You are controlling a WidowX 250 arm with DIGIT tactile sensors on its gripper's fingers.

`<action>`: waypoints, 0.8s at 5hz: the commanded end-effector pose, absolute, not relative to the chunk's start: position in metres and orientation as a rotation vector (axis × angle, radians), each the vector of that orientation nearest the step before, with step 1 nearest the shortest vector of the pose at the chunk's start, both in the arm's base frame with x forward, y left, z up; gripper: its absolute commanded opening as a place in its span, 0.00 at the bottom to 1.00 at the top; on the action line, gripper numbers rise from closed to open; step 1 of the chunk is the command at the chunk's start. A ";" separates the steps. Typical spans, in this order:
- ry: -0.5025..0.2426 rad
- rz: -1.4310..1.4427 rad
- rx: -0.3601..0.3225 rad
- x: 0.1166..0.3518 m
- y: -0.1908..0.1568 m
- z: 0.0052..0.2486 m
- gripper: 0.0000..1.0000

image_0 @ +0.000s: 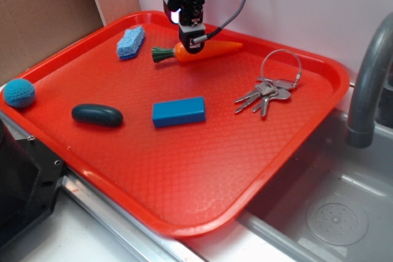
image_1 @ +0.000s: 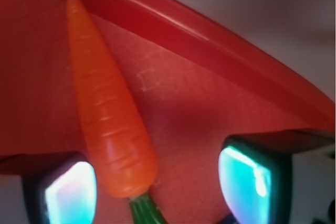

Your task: Grab the carrot.

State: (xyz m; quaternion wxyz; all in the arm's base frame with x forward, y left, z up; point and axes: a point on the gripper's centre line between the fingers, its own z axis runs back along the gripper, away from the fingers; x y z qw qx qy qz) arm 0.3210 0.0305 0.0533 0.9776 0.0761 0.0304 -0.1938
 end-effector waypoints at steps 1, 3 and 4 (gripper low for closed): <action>0.108 -0.341 0.179 0.314 0.038 0.025 1.00; 0.117 -0.294 0.165 0.307 0.038 0.024 0.00; 0.112 -0.294 0.170 0.307 0.037 0.028 0.00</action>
